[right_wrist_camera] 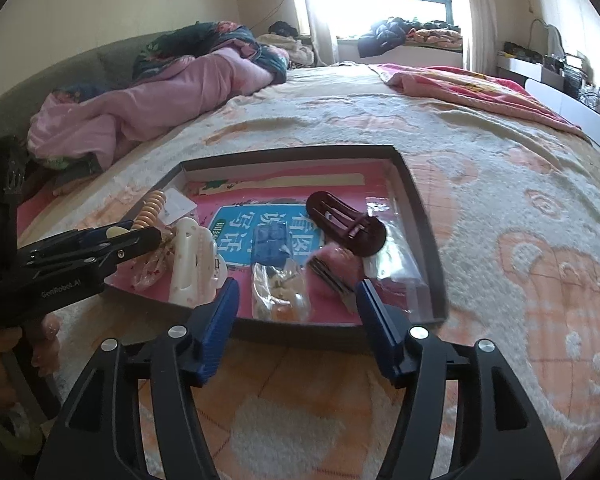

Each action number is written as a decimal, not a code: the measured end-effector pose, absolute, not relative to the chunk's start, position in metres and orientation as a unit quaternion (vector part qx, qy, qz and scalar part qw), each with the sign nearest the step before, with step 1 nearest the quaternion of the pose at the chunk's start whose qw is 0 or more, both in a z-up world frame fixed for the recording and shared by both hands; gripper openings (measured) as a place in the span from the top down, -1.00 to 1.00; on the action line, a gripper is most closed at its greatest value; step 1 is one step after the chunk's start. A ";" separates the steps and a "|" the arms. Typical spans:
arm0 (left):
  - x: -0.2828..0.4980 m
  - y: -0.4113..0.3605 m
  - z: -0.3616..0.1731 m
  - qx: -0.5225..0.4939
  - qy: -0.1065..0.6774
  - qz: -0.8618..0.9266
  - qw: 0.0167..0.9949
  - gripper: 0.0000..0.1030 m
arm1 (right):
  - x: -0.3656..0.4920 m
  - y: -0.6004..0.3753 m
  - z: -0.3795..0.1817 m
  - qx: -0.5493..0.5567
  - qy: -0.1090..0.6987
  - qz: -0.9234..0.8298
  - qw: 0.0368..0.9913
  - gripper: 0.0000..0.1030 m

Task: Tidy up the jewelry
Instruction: 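Lower the spiral tie and pearl bag into the tray and open both tools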

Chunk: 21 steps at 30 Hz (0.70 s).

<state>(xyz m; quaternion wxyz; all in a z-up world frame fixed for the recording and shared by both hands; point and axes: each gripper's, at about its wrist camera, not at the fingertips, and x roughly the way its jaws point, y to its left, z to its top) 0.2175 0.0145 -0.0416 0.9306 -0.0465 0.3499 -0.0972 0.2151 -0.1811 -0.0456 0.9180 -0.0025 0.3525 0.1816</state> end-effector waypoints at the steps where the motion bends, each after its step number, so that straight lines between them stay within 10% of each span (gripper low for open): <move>1: 0.216 0.014 -0.040 -0.047 0.348 -0.098 0.931 0.11 | 0.212 -0.183 -0.044 0.001 0.350 0.180 0.919 -0.21; 21: 0.166 0.010 -0.003 -0.050 0.300 -0.106 0.947 -0.55 | 0.156 -0.211 -0.010 0.047 0.288 0.158 0.943 -0.83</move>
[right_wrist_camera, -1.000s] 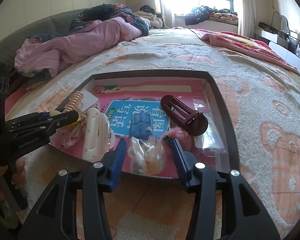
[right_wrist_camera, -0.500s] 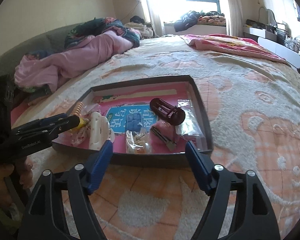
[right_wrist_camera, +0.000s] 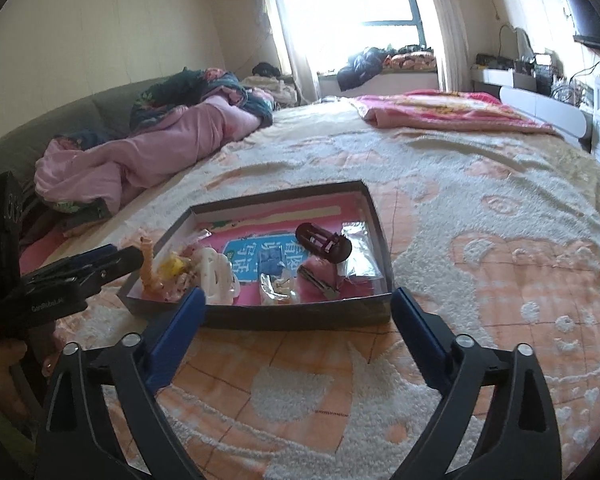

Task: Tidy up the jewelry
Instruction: 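Lower the spiral tie and pearl bag into the tray and open both tools, then withdraw both tools from the tray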

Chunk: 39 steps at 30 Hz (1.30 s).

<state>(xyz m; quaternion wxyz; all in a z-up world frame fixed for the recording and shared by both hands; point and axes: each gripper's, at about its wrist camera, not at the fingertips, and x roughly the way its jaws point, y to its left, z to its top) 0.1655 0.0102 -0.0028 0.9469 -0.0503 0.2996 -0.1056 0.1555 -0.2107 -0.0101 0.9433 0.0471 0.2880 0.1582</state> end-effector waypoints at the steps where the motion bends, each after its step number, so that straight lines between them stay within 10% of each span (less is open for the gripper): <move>1: 0.164 0.010 -0.002 -0.050 0.299 -0.105 0.947 -0.55 | 0.152 -0.211 -0.008 0.049 0.283 0.157 0.945 -0.83; 39: 0.061 -0.004 -0.005 -0.029 0.237 -0.043 0.970 -0.78 | 0.053 -0.223 -0.012 0.005 0.174 0.086 0.981 -0.87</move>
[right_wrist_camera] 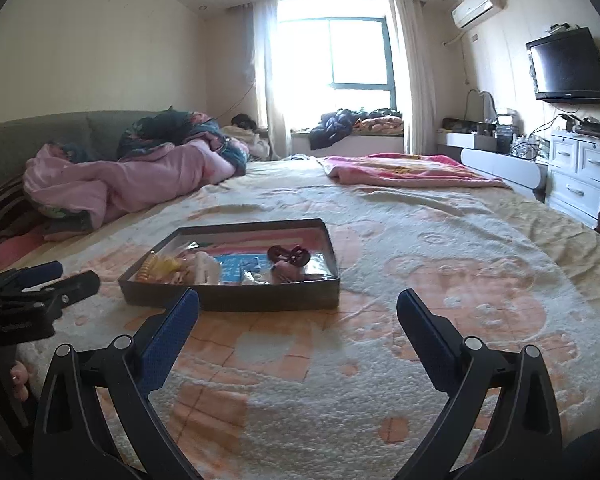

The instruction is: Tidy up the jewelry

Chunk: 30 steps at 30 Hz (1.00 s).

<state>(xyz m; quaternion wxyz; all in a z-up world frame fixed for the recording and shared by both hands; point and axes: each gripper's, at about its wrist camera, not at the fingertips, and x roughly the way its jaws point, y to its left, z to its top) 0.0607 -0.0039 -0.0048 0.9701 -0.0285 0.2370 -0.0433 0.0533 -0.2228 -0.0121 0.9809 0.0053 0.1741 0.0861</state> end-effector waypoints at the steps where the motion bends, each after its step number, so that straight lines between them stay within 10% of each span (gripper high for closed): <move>1: 0.060 -0.003 -0.005 -0.030 0.233 -0.042 0.971 -0.78 | 0.053 -0.224 -0.012 0.005 0.173 0.085 0.981 -0.87; 30: 0.066 -0.004 -0.014 -0.030 0.229 -0.040 0.972 -0.78 | 0.062 -0.224 -0.019 0.003 0.149 0.090 0.985 -0.87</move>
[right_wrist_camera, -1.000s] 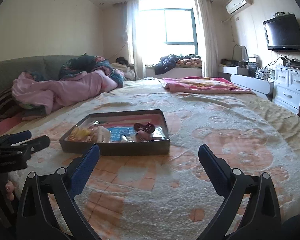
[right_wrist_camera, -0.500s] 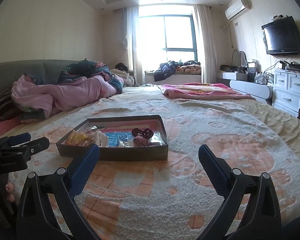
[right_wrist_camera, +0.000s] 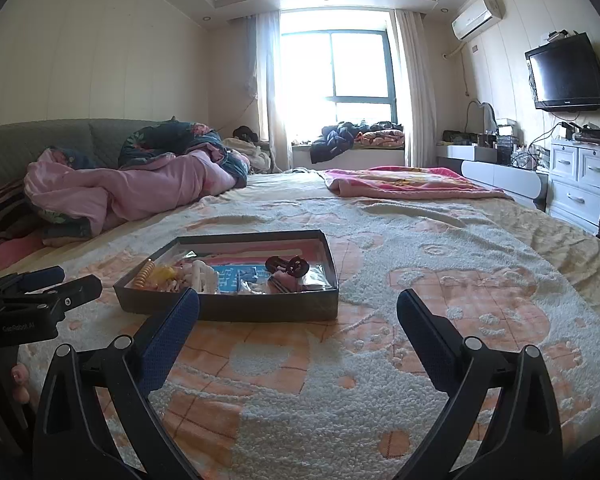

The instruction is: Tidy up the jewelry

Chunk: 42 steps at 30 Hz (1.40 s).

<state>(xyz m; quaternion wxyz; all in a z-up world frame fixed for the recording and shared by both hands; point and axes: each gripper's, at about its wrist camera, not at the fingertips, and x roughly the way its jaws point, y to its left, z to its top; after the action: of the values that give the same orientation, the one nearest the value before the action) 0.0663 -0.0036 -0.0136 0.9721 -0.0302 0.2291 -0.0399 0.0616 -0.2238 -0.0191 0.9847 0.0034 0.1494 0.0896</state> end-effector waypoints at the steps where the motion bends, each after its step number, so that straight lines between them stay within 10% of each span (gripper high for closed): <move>1: 0.066 -0.004 -0.013 -0.031 0.228 -0.040 0.972 -0.78 | 0.062 -0.224 -0.019 0.004 0.149 0.090 0.985 -0.87; 42: 0.066 -0.001 -0.013 -0.032 0.226 -0.038 0.973 -0.78 | 0.059 -0.221 -0.019 -0.002 0.149 0.090 0.985 -0.87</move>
<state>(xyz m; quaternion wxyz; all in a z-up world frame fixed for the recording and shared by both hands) 0.0659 -0.0008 -0.0134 0.9729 -0.0315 0.2259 -0.0382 0.0592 -0.2209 -0.0187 0.9847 -0.0019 0.1490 0.0903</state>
